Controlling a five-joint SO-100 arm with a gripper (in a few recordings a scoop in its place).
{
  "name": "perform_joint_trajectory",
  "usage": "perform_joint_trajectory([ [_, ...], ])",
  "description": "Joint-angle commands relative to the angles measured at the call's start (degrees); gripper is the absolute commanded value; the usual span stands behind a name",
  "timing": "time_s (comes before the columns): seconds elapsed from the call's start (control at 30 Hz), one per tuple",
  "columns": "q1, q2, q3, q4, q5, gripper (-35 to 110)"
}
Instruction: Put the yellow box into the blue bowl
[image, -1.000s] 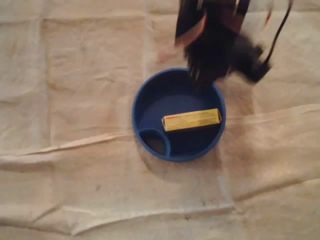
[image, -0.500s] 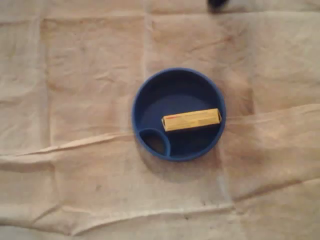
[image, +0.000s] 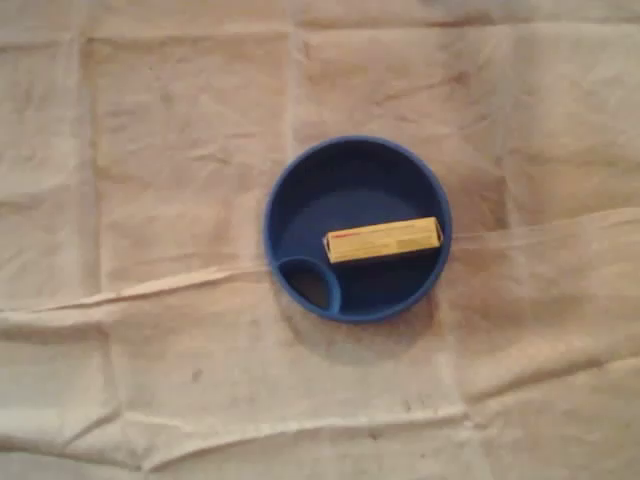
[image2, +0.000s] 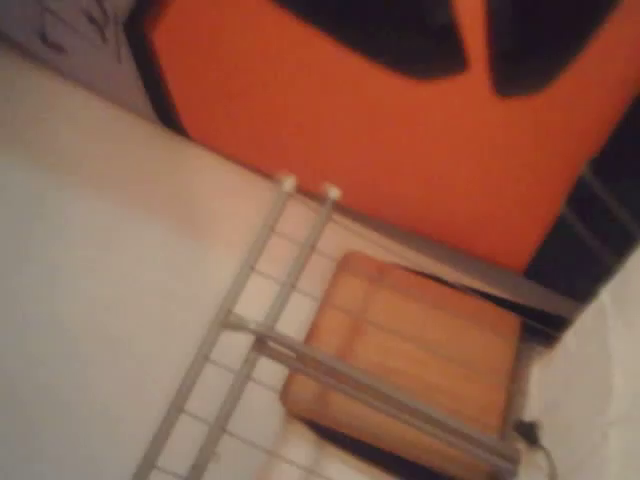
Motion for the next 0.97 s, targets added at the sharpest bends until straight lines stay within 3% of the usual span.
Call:
perform_joint_trajectory([
  [0.0,-0.6,9.2,7.8,-0.3,0.4,0],
  [0.33,-4.1,24.6,26.5,-1.0,4.0,0],
  [0.6,-16.3,31.1,29.0,-0.4,15.6,0],
  [0.93,-16.9,32.1,29.2,-0.2,20.2,0],
])
